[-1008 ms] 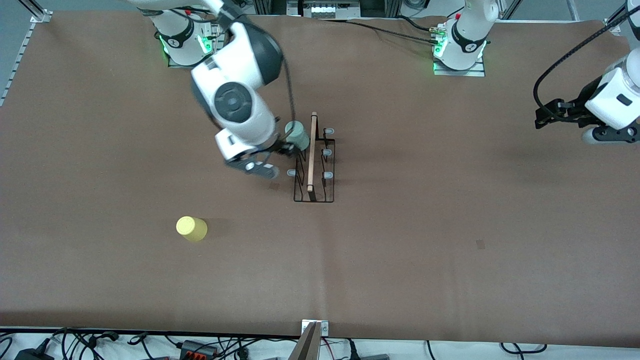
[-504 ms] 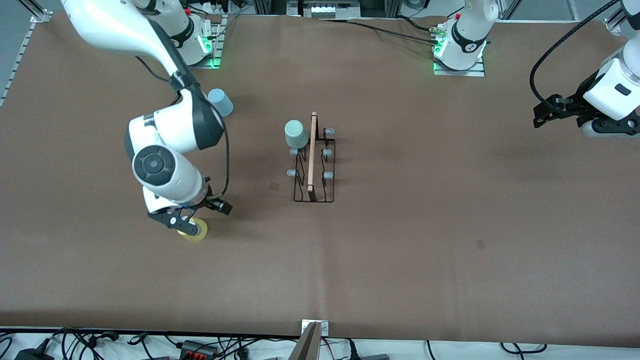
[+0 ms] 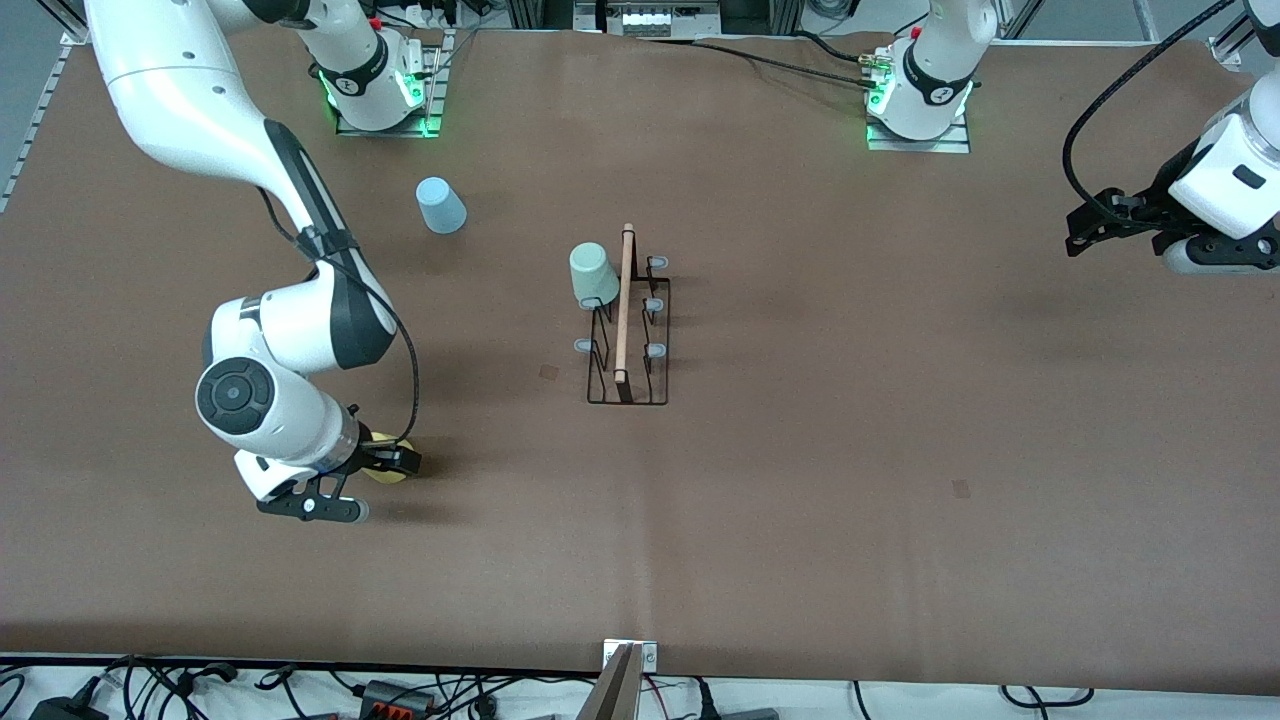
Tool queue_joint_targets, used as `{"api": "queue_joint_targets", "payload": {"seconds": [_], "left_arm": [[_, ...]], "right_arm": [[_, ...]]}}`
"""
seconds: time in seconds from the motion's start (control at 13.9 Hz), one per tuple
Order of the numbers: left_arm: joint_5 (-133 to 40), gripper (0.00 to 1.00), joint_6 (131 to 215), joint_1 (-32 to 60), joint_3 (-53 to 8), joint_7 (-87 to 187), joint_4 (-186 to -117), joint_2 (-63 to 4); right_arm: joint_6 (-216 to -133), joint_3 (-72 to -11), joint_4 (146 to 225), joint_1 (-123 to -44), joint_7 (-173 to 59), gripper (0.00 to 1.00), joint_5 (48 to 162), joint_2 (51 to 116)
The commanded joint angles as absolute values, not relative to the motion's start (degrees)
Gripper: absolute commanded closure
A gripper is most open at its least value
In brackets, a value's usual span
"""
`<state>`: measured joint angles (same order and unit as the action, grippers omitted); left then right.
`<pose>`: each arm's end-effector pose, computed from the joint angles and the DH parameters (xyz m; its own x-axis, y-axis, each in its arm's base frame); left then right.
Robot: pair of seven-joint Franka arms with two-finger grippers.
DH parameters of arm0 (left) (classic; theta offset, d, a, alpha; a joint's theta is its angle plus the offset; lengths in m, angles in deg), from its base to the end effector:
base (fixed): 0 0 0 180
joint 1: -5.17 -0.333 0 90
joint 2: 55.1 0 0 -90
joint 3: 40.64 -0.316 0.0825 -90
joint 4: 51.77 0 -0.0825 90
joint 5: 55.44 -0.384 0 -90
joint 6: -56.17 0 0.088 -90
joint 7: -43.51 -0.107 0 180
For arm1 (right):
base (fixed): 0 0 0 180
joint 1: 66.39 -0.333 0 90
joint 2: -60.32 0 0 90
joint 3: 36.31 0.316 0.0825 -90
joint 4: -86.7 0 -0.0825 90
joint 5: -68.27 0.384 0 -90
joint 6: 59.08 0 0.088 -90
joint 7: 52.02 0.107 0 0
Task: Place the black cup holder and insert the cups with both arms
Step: 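Move the right gripper to the yellow cup and grasp it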
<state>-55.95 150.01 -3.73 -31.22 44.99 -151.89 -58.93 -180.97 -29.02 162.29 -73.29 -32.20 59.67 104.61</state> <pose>0.5355 -0.0065 0.5826 0.9989 0.0170 -0.0431 0.0161 -0.9997 -0.0209 0.7297 0.1548 0.2810 0.9969 -0.0584 0.0526 -0.0598 -0.9979 0.0255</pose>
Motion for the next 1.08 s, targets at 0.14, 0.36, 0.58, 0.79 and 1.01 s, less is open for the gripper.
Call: {"api": "queue_joint_targets", "payload": {"seconds": [0.14,0.36,0.58,0.79,1.01], "left_arm": [[-54.8,0.00,149.6,-4.4,-30.8,44.6,-150.6,-58.3],[-54.8,0.00,149.6,-4.5,-30.8,44.6,-150.6,-58.3],[-54.6,0.00,149.7,-4.5,-30.8,44.6,-150.6,-58.3],[-54.5,0.00,149.7,-4.5,-30.8,44.6,-150.6,-58.3],[-54.4,0.00,149.7,-4.5,-30.8,44.6,-150.6,-58.3]], "right_arm": [[-181.2,-28.0,160.4,-71.2,-41.3,0.00,60.5,106.9],[-180.9,-28.0,160.9,-70.8,-42.8,0.00,60.8,107.5],[-180.6,-28.0,160.9,-69.9,-45.2,0.00,64.2,108.9],[-178.6,-28.0,161.3,-69.8,-45.9,0.00,64.3,109.1],[-176.2,-28.0,161.2,-69.8,-45.9,0.00,64.3,108.9]]}}
